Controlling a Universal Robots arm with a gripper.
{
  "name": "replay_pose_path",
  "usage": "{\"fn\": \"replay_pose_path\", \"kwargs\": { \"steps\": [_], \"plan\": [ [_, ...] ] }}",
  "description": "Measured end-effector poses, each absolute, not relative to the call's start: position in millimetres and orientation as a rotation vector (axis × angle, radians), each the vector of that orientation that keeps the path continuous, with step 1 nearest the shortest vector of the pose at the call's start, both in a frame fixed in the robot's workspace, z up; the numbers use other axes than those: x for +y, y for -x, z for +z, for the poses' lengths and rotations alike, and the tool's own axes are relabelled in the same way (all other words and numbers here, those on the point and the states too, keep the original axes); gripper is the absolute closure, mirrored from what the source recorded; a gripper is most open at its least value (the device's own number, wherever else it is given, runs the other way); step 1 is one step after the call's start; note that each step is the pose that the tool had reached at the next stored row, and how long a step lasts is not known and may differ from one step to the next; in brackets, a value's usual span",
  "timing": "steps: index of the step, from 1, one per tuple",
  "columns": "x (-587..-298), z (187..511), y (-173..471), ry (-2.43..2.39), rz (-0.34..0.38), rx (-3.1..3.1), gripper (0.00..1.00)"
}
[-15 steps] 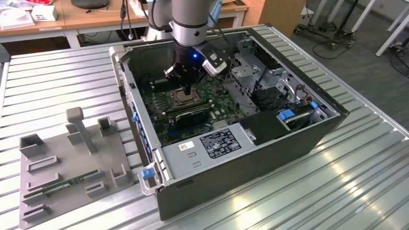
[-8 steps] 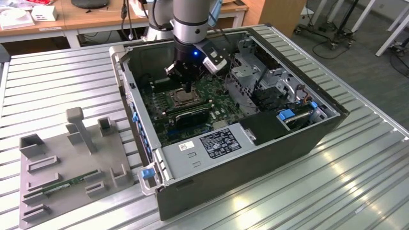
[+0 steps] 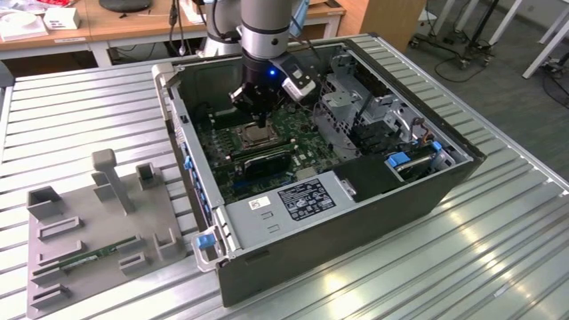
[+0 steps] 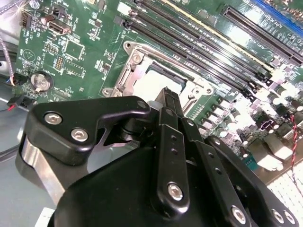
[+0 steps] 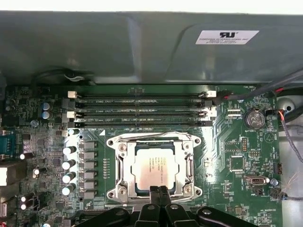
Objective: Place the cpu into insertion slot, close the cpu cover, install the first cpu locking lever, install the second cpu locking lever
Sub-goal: 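Install the second cpu locking lever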
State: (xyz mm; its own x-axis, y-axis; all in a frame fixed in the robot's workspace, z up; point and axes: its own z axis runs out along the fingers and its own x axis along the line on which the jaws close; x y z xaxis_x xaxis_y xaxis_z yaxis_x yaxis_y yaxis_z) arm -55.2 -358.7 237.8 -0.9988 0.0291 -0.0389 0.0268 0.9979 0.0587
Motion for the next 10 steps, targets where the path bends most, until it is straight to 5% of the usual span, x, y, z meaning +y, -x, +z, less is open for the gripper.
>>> {"fn": "replay_pose_path", "kwargs": {
  "steps": [10],
  "plan": [
    [-358.7,243.7,55.3,-0.043,0.090,3.101,0.89]
  ]
}}
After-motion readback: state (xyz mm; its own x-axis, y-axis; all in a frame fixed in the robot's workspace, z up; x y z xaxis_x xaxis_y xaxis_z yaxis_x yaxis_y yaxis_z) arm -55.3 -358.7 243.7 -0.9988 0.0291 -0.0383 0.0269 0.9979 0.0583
